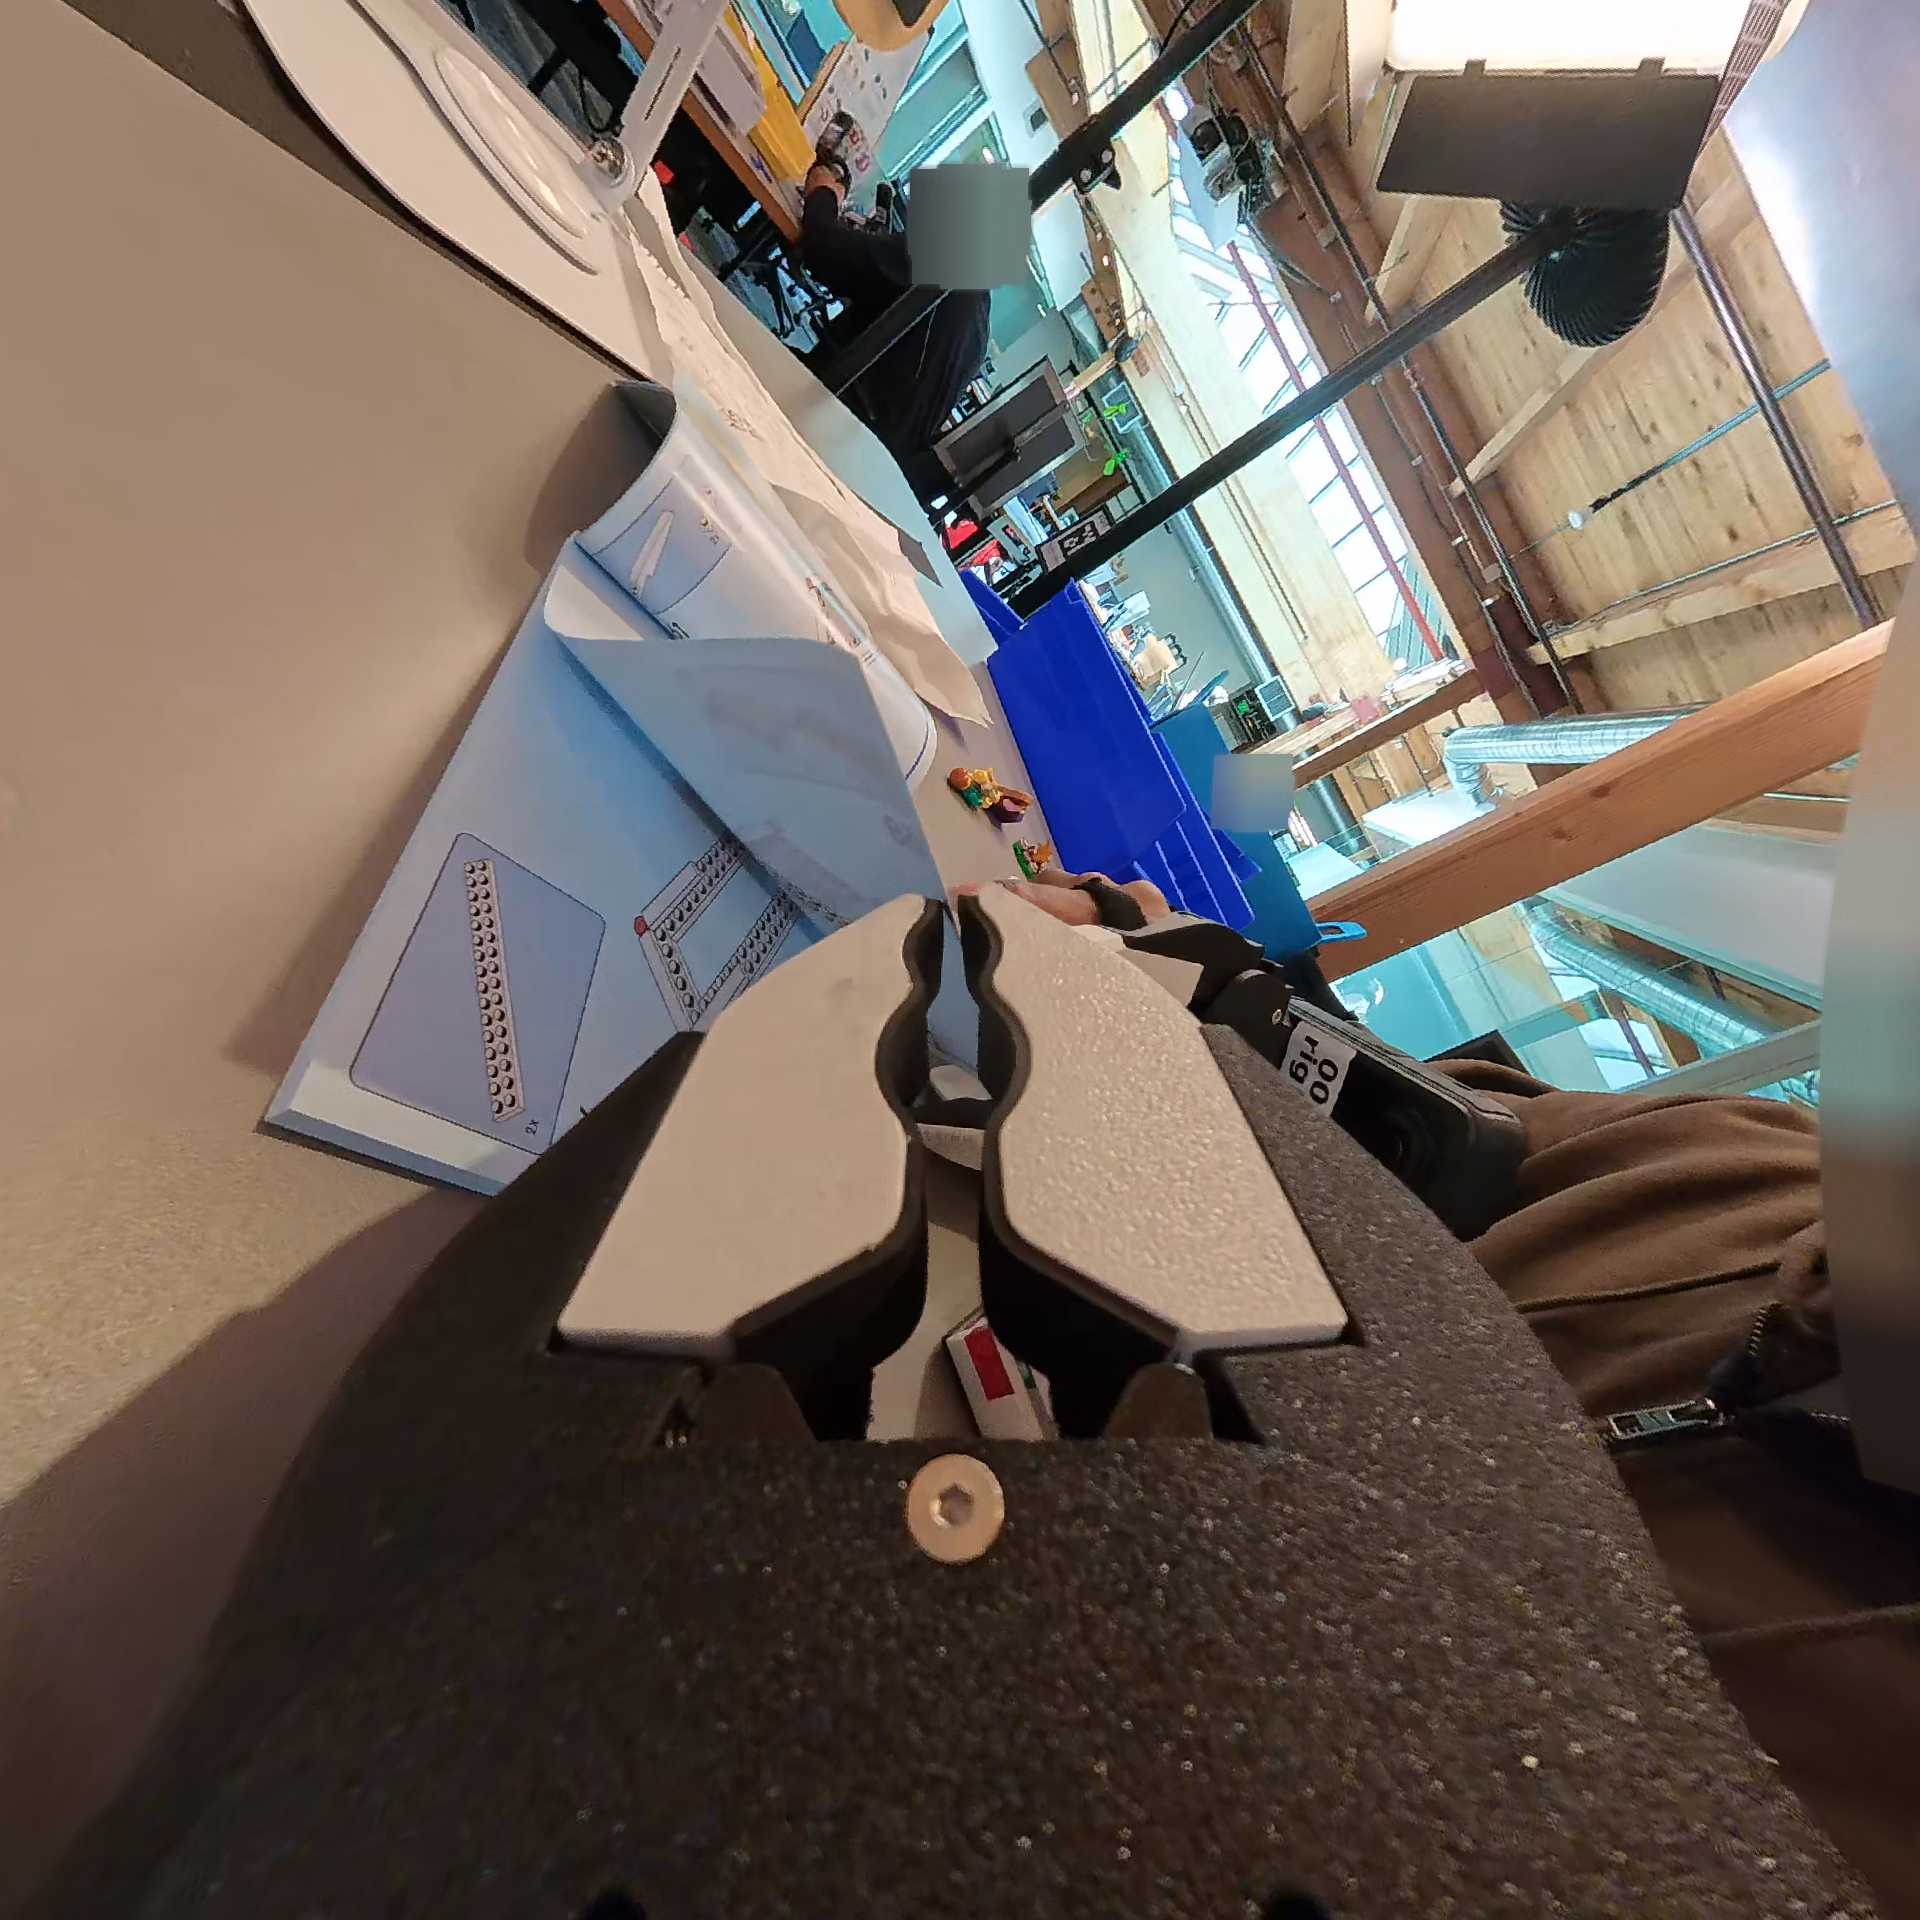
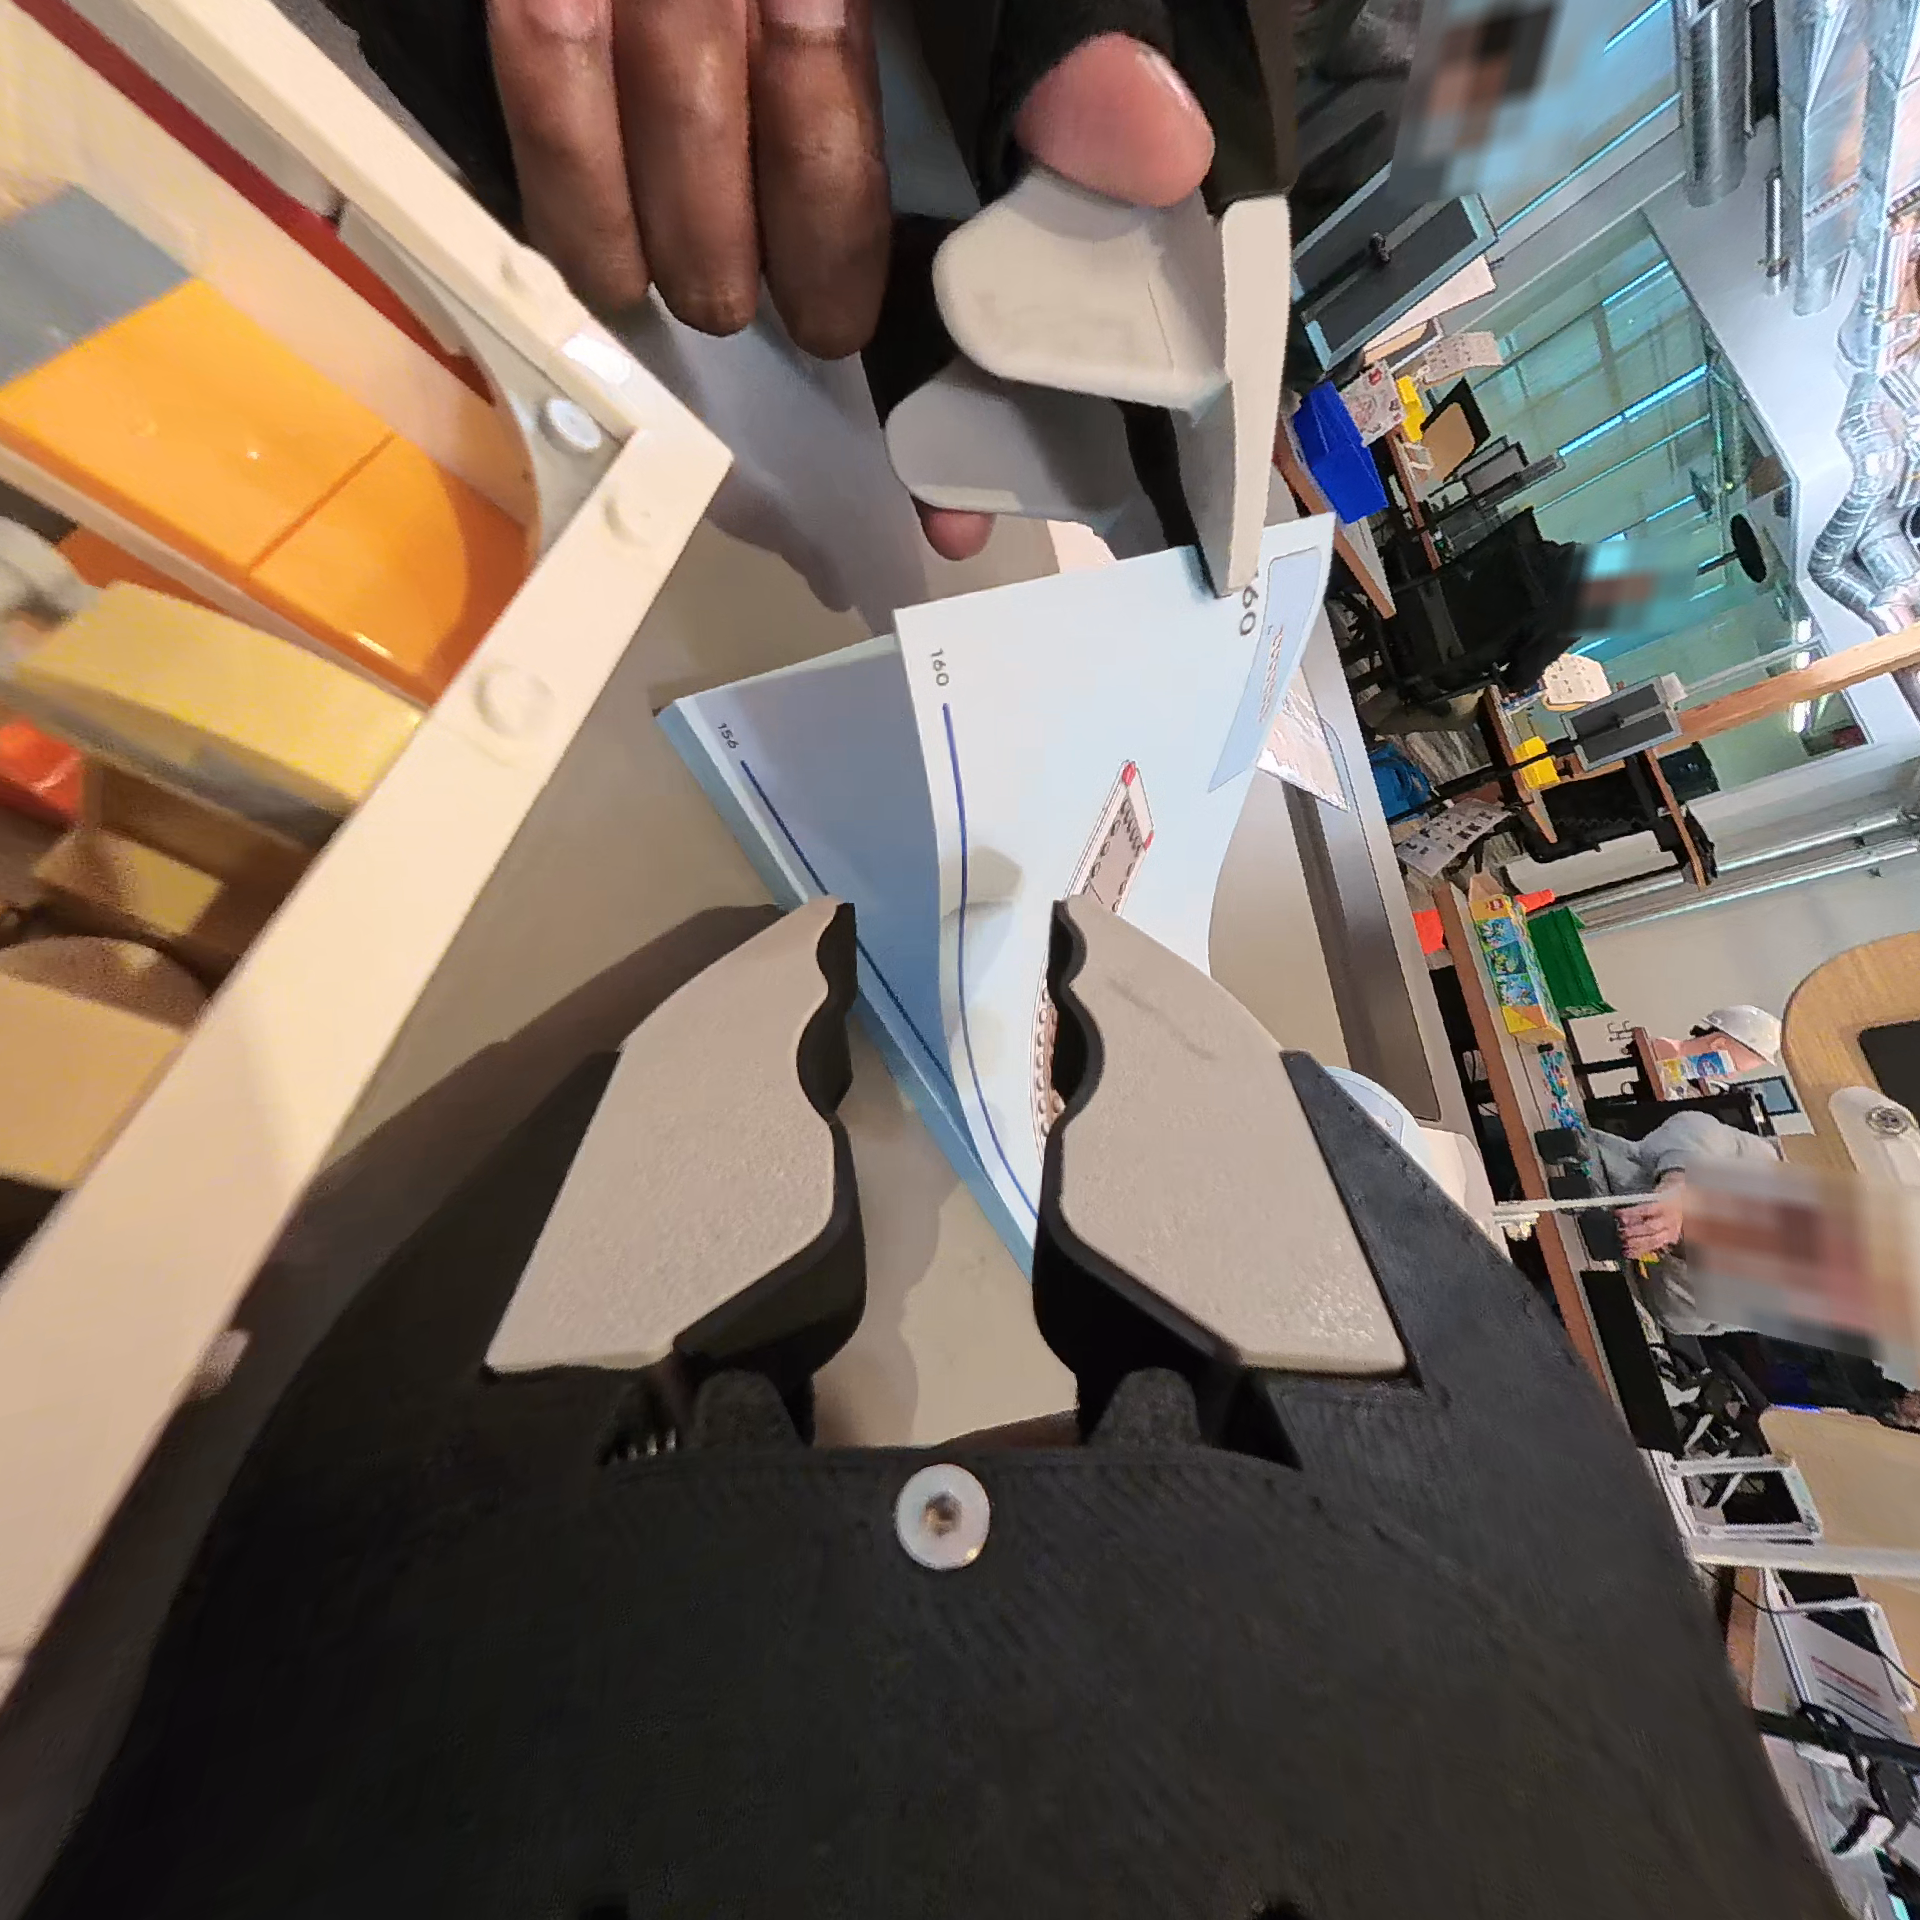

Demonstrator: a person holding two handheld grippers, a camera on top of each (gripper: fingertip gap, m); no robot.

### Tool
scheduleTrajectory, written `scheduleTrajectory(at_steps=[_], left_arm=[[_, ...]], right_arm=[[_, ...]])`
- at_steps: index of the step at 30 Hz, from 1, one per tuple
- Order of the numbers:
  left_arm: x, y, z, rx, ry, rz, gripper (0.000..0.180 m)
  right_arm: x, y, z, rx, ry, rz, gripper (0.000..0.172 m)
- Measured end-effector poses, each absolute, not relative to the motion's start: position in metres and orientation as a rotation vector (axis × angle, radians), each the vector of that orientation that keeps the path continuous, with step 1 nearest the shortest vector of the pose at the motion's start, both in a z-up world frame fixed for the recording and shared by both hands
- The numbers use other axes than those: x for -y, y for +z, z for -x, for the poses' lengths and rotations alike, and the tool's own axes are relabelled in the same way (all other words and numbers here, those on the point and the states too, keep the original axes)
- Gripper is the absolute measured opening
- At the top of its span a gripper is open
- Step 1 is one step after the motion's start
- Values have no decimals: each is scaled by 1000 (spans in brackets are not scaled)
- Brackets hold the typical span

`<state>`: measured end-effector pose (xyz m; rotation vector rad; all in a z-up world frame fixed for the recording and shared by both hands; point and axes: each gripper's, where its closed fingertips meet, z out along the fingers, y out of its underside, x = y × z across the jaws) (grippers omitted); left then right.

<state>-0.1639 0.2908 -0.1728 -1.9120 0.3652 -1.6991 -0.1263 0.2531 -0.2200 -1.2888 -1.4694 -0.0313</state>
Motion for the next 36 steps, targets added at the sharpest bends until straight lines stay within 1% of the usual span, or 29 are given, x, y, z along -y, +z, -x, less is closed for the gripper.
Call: scheduleTrajectory(at_steps=[7, 10, 12, 13, 14, 18, 21, 25, 32, 36], left_arm=[[-291, -173, 164, -365, -1706, 1910, 5], [-292, -172, 165, -358, -1709, 1906, 7], [-292, -171, 165, -358, -1711, 1903, 8], [-292, -171, 165, -361, -1712, 1900, 8], [-291, -170, 165, -363, -1713, 1896, 10], [-295, -166, 168, -381, -1676, 1866, 23], [-302, -164, 175, -421, -1552, 1841, 30], [-309, -165, 183, -473, -1386, 1830, 32], [-311, -174, 184, -467, -1383, 1861, 32], [-310, -179, 182, -489, -1370, 1884, 32]], right_arm=[[-258, -218, 123, 1440, -42, 1305, 35], [-262, -216, 120, 1411, -46, 1320, 30], [-266, -215, 117, 1389, -62, 1333, 21], [-269, -214, 115, 1376, -76, 1337, 8], [-273, -213, 112, 1356, -94, 1342, 0], [-286, -201, 99, 1225, -51, 1412, 0], [-299, -188, 81, 1071, 32, 1491, 0], [-316, -177, 49, 887, 125, 1591, 0], [-343, -171, -16, 502, 420, 1814, 3], [-359, -183, -59, 263, 526, 1970, 12]])
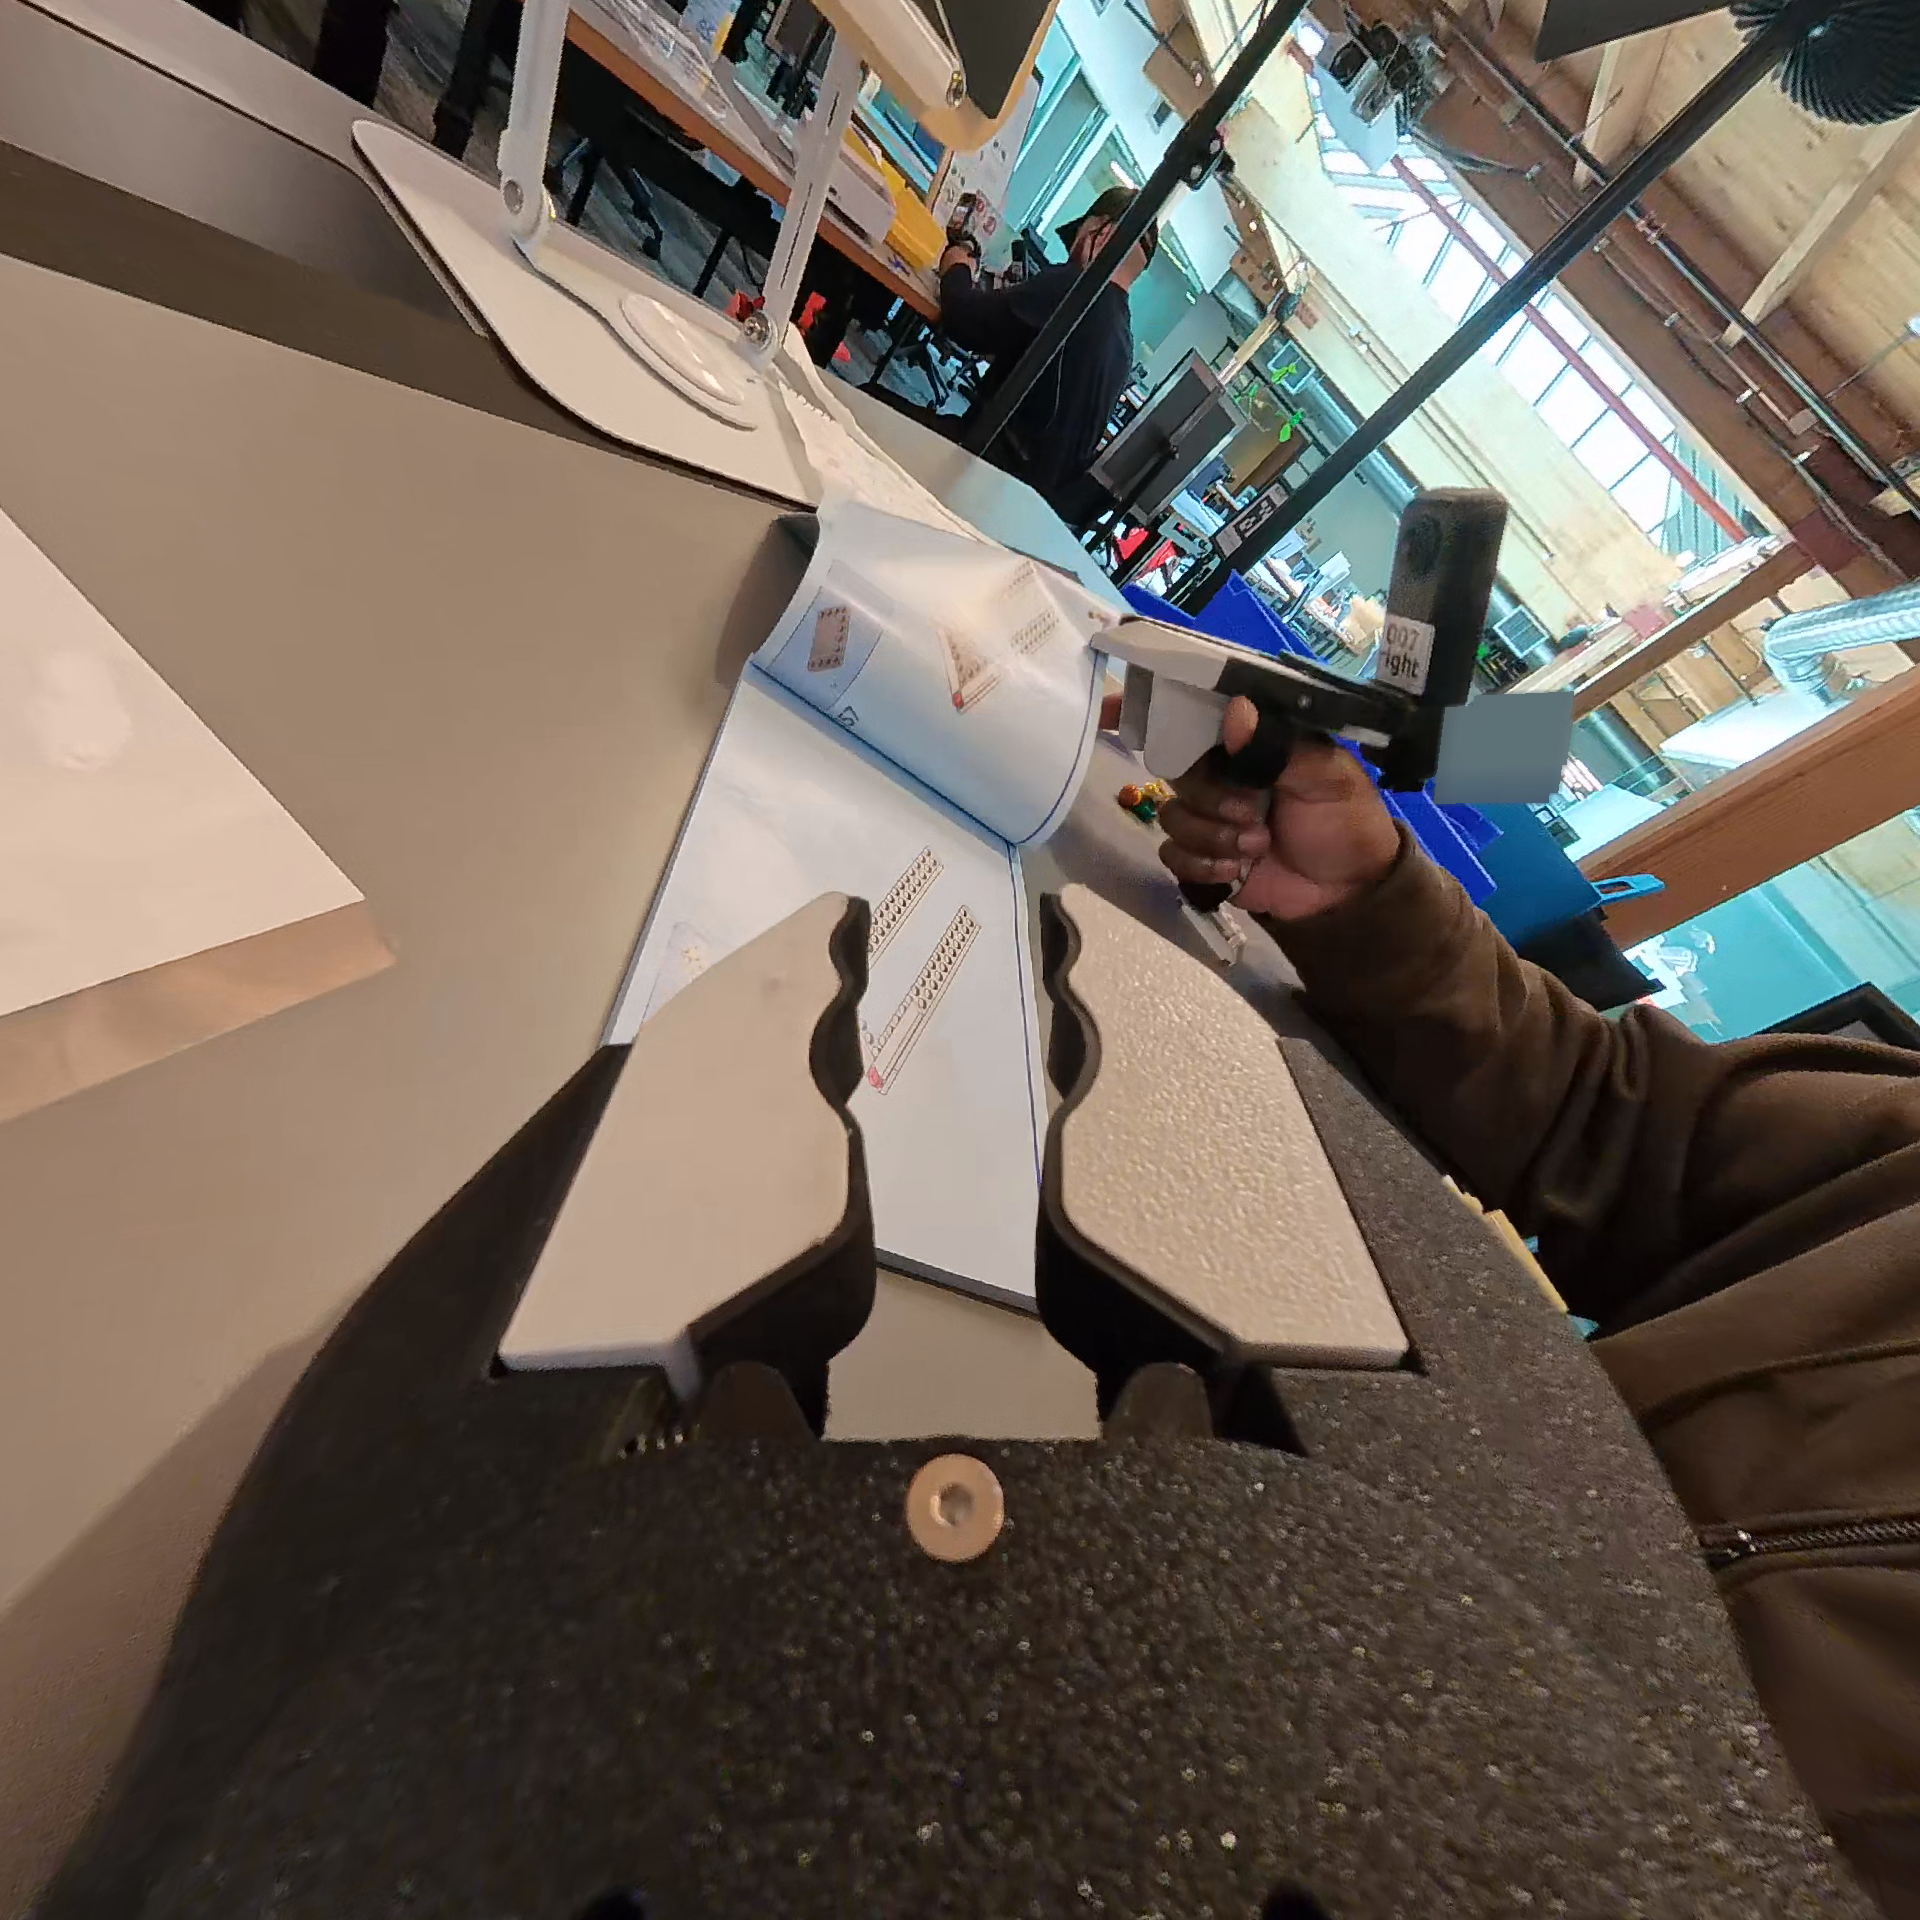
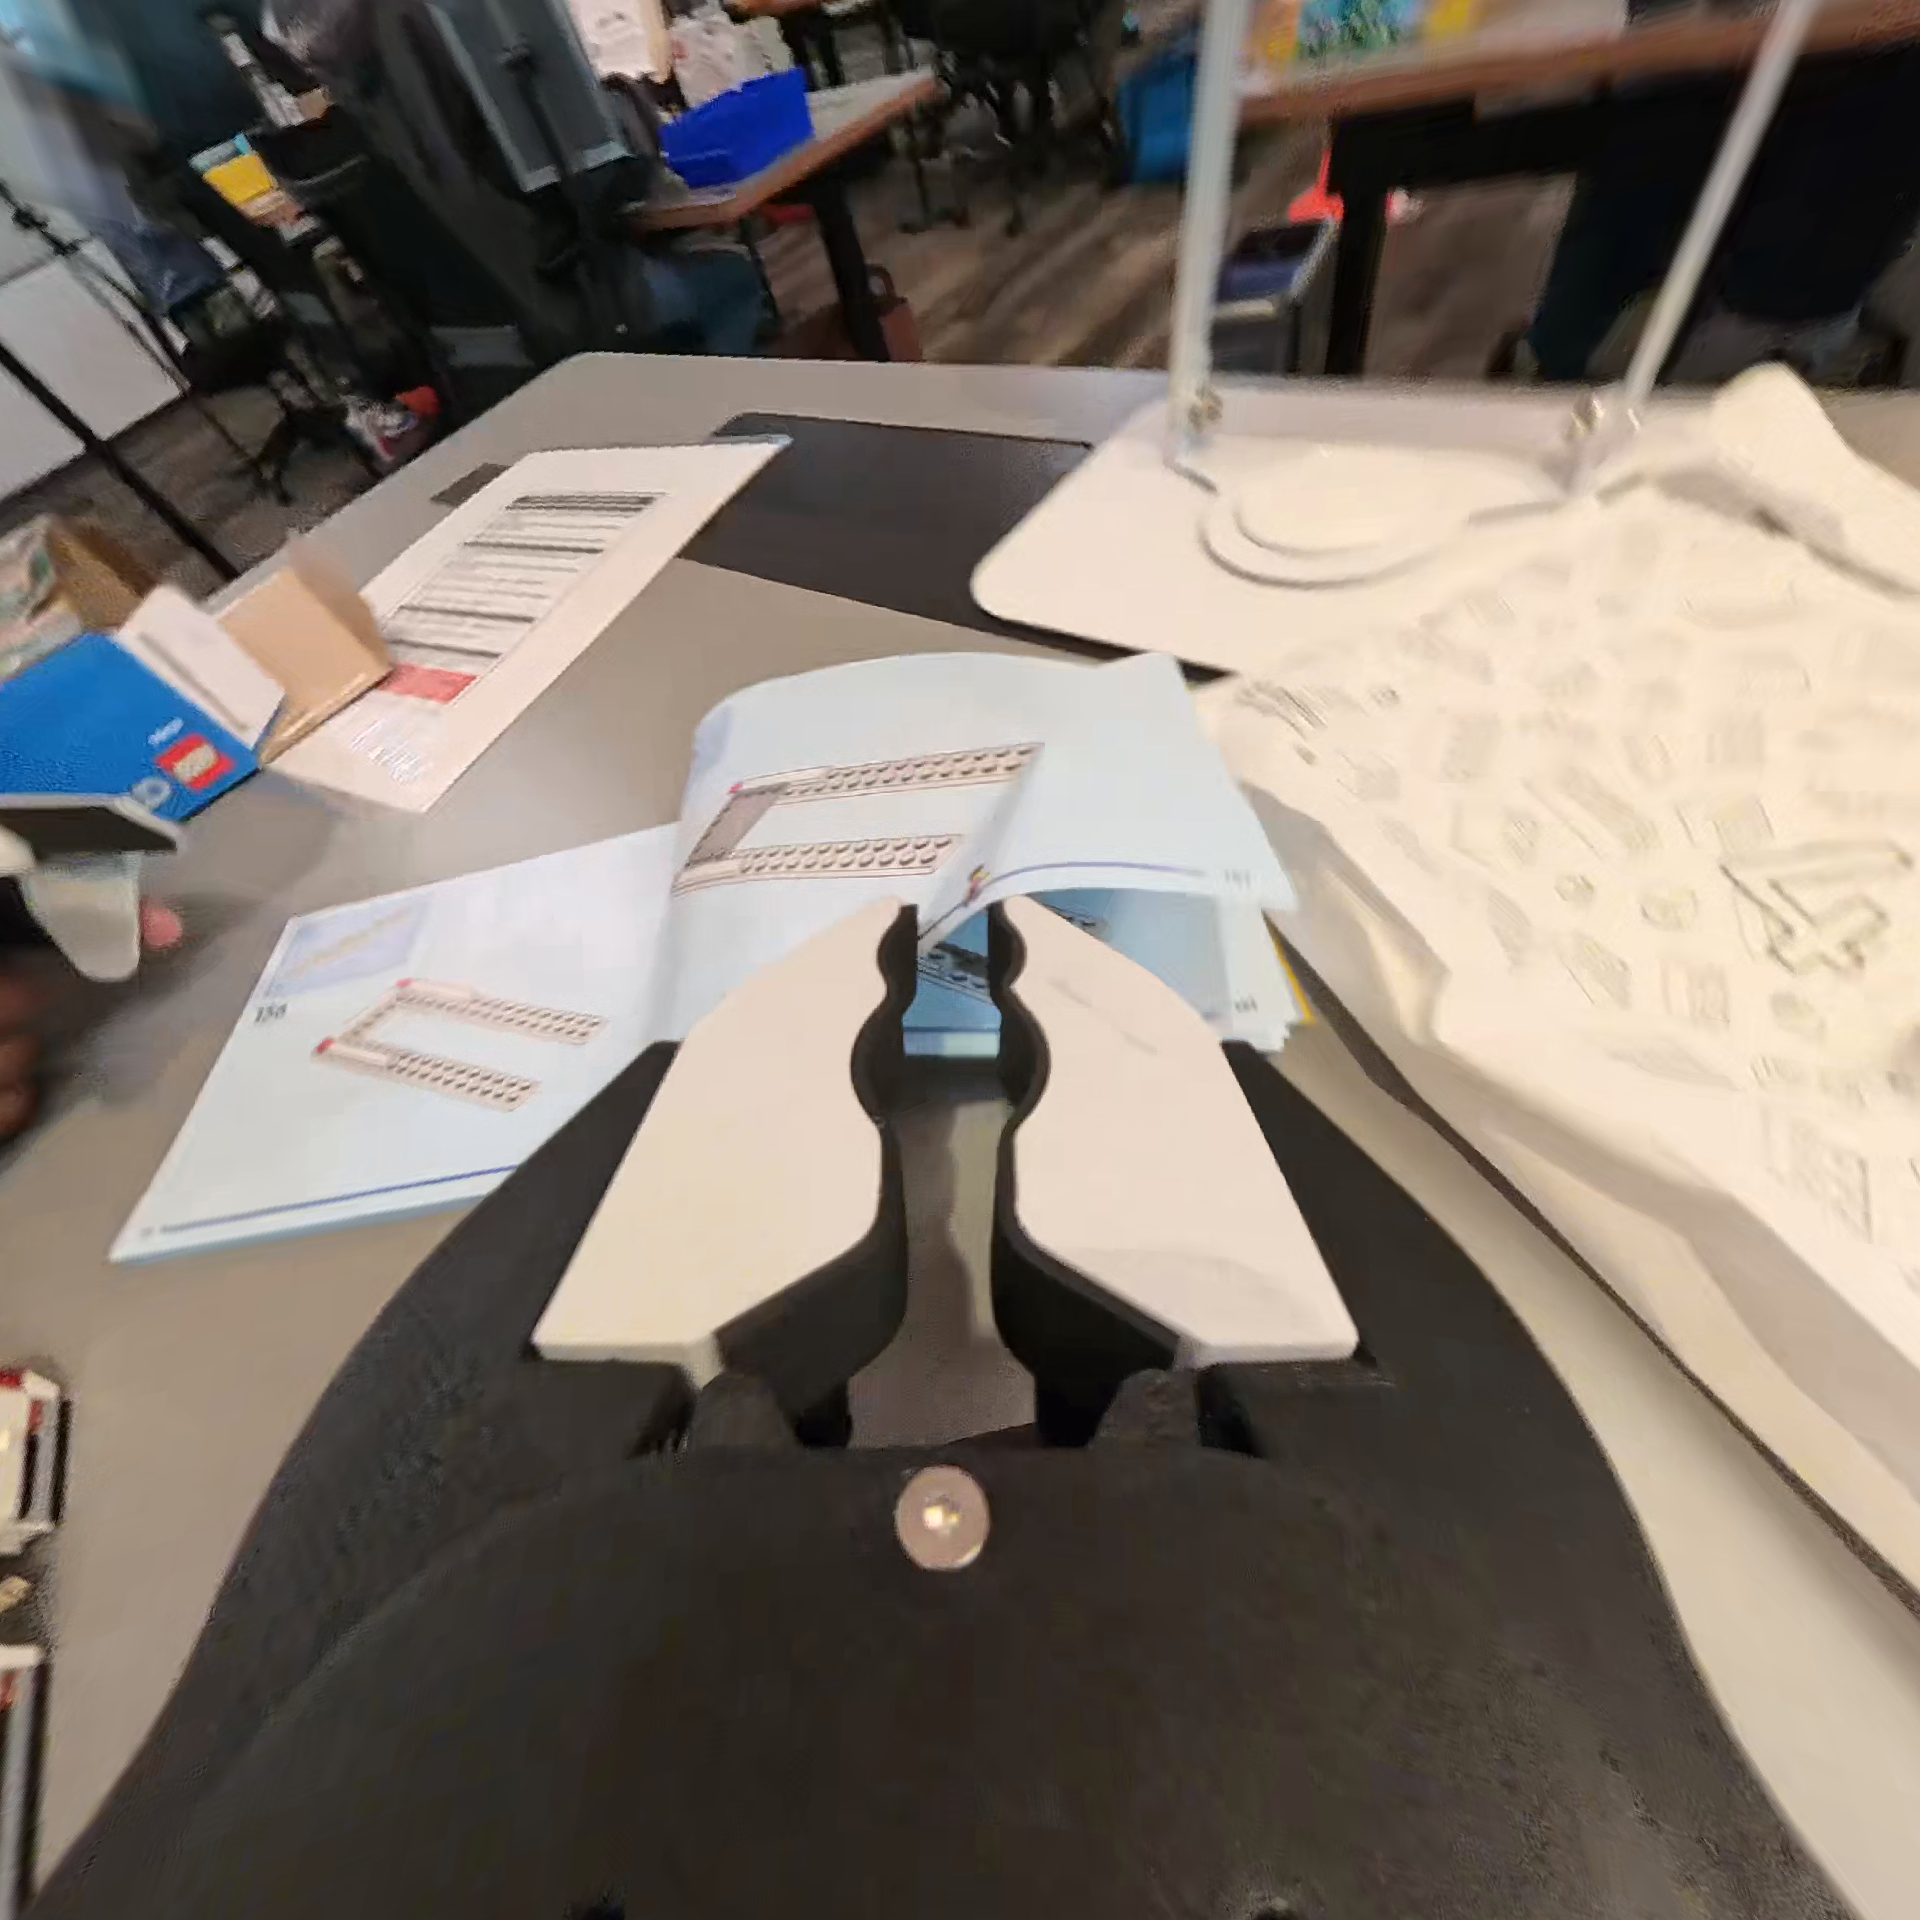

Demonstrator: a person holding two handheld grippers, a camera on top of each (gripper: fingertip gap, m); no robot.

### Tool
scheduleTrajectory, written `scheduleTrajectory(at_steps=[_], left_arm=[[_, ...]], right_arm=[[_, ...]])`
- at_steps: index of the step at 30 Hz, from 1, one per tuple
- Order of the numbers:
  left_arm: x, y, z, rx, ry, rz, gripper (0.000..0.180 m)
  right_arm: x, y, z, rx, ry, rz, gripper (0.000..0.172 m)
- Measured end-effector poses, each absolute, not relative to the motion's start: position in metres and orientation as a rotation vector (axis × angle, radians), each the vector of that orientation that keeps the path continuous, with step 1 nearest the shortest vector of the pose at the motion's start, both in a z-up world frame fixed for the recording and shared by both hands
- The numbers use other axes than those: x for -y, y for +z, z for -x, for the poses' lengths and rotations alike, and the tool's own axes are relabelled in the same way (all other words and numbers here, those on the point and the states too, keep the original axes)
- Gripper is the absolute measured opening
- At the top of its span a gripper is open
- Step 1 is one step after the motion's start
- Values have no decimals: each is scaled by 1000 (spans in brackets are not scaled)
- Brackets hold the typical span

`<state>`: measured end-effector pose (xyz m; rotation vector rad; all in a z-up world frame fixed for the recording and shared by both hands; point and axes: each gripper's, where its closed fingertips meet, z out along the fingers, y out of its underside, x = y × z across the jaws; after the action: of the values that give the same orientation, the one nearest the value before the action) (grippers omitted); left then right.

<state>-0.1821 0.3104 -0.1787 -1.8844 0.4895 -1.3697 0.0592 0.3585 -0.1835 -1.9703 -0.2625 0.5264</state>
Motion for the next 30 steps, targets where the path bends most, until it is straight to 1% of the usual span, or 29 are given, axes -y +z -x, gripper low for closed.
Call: scheduleTrajectory(at_steps=[3, 6, 8, 11, 13, 15, 19, 23, 24, 30], left_arm=[[-310, -180, 181, -512, -1342, 1891, 32], [-310, -182, 182, -522, -1321, 1900, 32], [-312, -185, 184, -539, -1270, 1918, 32], [-315, -194, 191, -612, -1110, 1964, 35], [-318, -201, 197, -669, -981, 2000, 40], [-320, -207, 203, -726, -852, 2020, 45], [-320, -220, 208, -845, -656, 2057, 56], [-313, -231, 203, -957, -575, 2087, 59], [-311, -234, 203, -976, -561, 2099, 60], [-308, -243, 203, -1024, -507, 2140, 63]], right_arm=[[-365, -194, -85, 114, 563, 2044, 18], [-368, -199, -102, 56, 532, 2099, 30], [-369, -192, -108, 56, 493, 2080, 31], [-364, -166, -90, 191, 458, 1968, 32], [-352, -150, -60, 372, 440, 1874, 34], [-334, -146, -21, 594, 416, 1781, 35], [-299, -175, 41, 944, 302, 1700, 36], [-285, -204, 67, 1084, 261, 1705, 37], [-285, -205, 69, 1100, 234, 1697, 39], [-285, -209, 70, 1120, 227, 1705, 38]])
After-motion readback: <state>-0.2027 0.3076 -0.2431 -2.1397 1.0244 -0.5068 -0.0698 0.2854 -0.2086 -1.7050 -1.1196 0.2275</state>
